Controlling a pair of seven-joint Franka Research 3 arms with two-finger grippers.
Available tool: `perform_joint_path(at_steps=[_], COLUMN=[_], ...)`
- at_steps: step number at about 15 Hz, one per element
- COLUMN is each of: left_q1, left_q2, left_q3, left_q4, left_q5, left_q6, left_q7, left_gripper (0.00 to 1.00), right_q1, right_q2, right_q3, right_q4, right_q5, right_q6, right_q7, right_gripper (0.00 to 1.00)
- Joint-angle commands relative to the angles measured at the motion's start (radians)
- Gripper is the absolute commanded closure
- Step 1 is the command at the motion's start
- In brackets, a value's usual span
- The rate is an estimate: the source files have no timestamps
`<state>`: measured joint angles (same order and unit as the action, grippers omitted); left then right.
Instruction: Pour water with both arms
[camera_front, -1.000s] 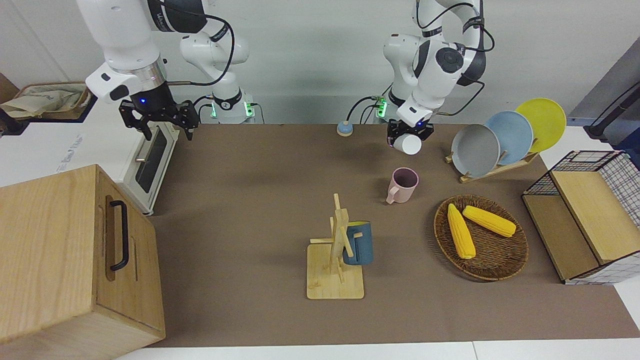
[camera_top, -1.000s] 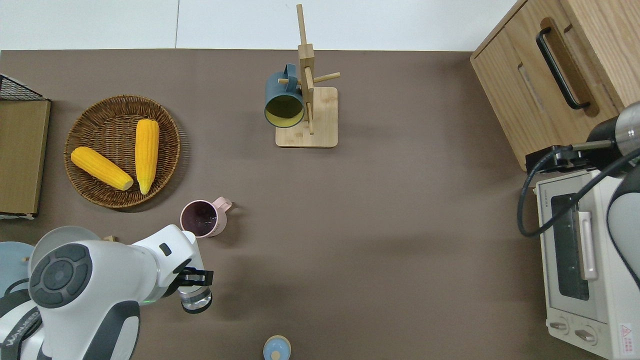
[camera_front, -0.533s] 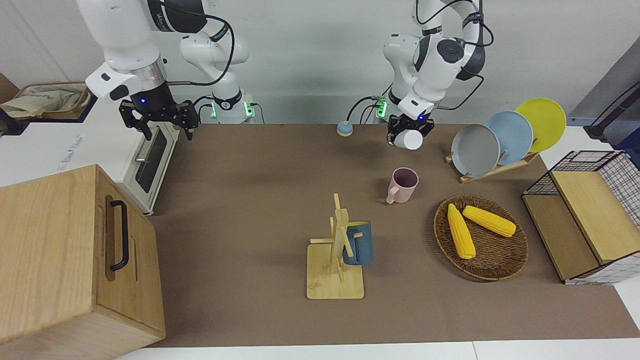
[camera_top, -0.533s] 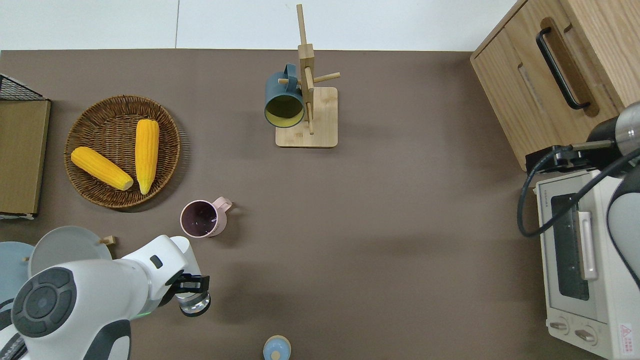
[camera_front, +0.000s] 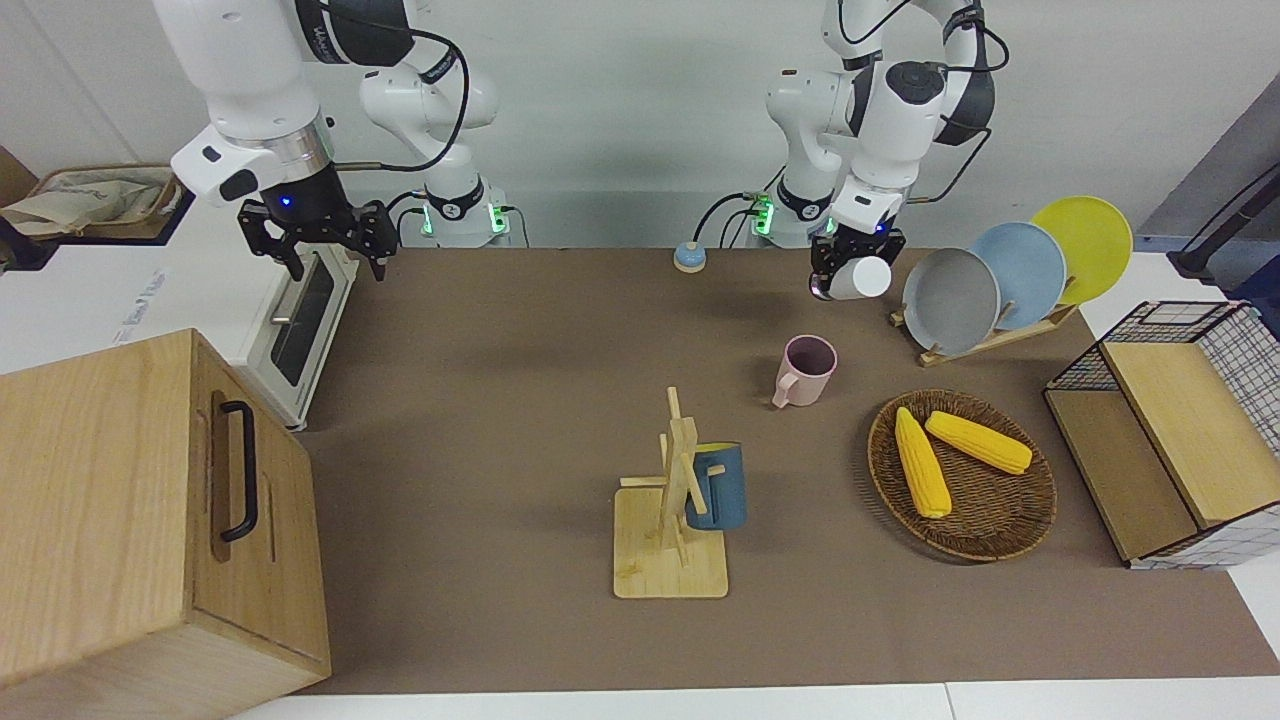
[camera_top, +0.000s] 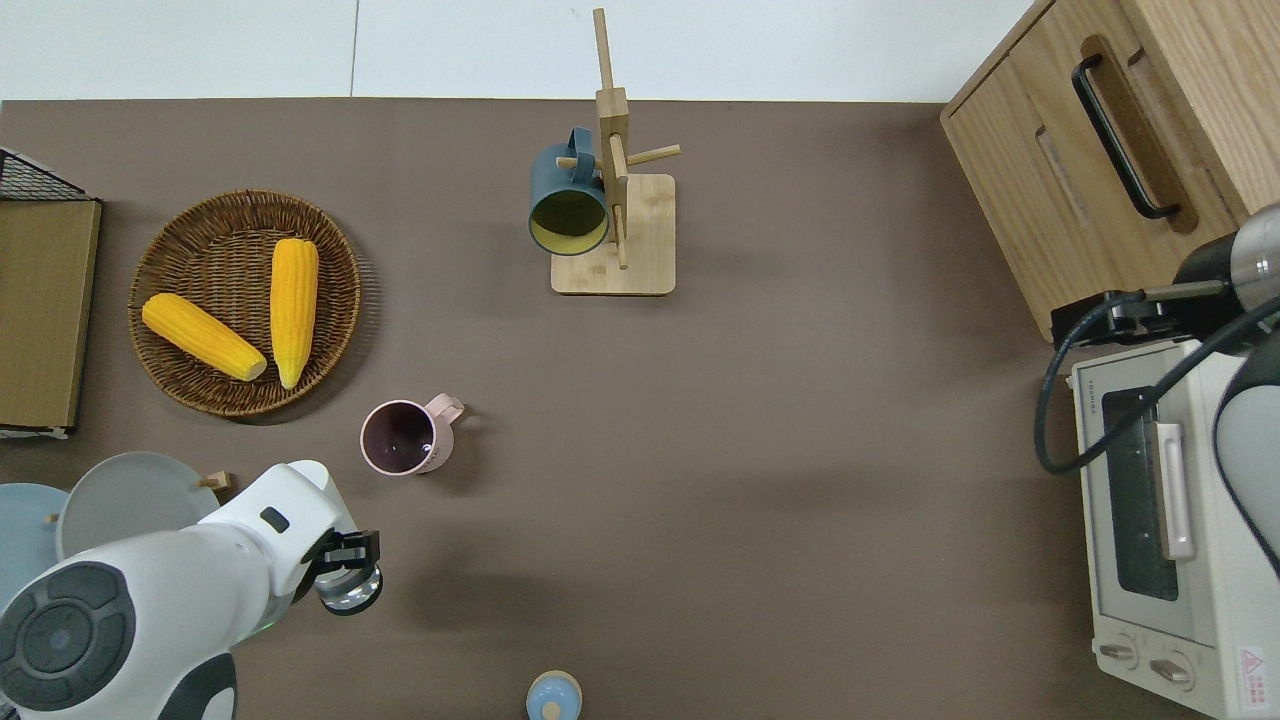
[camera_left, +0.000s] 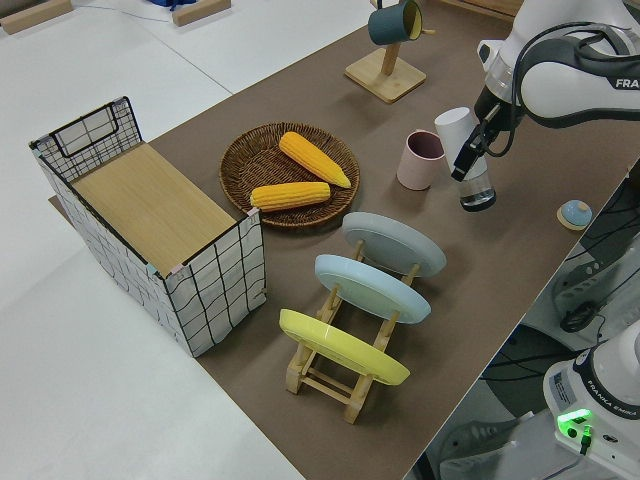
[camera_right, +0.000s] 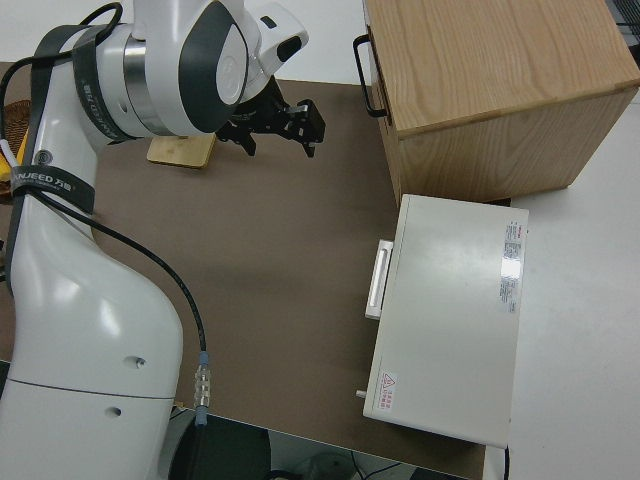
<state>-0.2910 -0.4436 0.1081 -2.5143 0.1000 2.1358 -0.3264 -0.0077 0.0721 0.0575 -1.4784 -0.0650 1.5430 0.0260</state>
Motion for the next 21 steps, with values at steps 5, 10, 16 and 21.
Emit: perform_joint_path(at_steps=[5,10,16,21], left_q1=[0.122,0.196,0.236,0.231], left_q2=[-0.02,0.022,0.166,0.259], left_q3=[-0.004,0.001,0.037,0.168], left_q4=[0.094,0.212,0.475,0.621], left_q5=[0.046,0.109,0.11,0.064], left_q6=[0.154,0.2,0.2,0.202], left_q7=[-0.057,-0.054,-0.019,0.2], left_gripper=[1.0,1.0,1.0,1.0], right_q1=[-0.009,-0.009,-0.009,-0.009], right_q2=[-0.006,-0.006,-0.008,-0.008], right_q3=[0.007,0.007,0.007,0.007], right_q4=[0.0,0.0,0.0,0.0], right_q5=[0.007,0.005,0.007,0.007], right_q6=[0.002,0.0,0.0,0.0], right_q7=[-0.018,-0.018,-0.018,-0.018], right_gripper=[0.011,0.013,0.013,0.013])
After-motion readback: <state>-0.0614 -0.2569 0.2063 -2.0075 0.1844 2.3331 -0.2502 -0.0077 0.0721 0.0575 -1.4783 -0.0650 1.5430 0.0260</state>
